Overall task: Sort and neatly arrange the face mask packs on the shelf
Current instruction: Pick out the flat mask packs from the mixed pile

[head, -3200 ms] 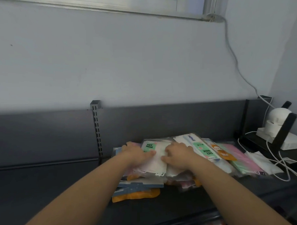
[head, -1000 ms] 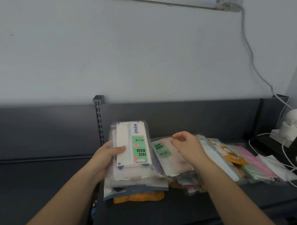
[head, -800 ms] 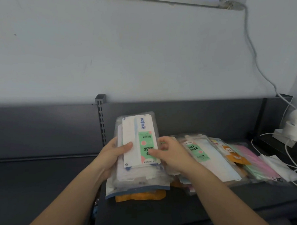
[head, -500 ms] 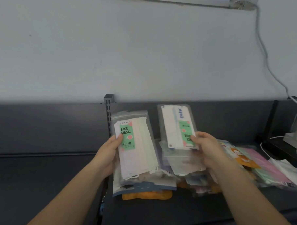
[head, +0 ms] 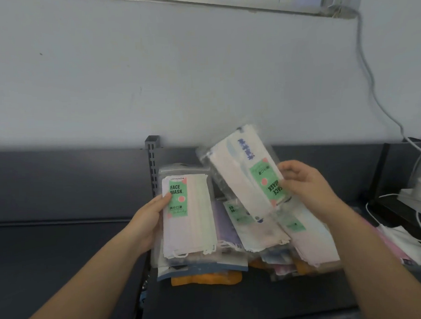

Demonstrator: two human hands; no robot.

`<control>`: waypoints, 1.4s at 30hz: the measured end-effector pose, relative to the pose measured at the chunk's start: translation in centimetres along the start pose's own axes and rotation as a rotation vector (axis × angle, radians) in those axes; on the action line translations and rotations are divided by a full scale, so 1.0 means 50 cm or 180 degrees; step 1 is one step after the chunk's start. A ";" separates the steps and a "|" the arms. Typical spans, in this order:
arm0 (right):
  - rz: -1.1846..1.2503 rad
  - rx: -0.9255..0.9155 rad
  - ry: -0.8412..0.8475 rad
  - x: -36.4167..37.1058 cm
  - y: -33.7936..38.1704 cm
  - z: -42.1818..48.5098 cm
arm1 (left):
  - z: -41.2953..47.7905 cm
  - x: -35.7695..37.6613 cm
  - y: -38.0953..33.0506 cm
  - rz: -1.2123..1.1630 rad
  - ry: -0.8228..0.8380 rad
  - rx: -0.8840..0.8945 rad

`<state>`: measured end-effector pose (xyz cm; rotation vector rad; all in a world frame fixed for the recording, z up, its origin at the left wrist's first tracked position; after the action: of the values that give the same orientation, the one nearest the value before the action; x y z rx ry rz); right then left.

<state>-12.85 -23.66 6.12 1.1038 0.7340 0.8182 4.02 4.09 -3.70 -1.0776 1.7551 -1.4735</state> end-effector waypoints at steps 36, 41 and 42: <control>-0.3344 0.1014 0.1826 0.122 -0.166 -0.089 | 0.019 -0.016 0.062 0.0441 -0.0005 -0.0770; -0.3160 0.0846 0.1463 0.125 -0.107 -0.102 | 0.026 -0.022 0.036 0.0432 -0.0181 -0.0452; -0.3209 0.0649 0.1195 0.121 -0.080 -0.095 | 0.025 -0.022 0.030 0.0470 -0.0203 -0.0388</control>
<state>-12.94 -17.20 0.31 0.6058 1.5373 0.0689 5.31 4.54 -5.46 -1.0200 1.8568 -1.2443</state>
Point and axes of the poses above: each hand's wrist, its own z-axis towards the middle knuckle, its own x-axis out of the palm, y = z × x, the point moved 7 cm from there along z, towards the middle knuckle, and after that the axes turned 13 degrees about z, right-handed, at the moved point
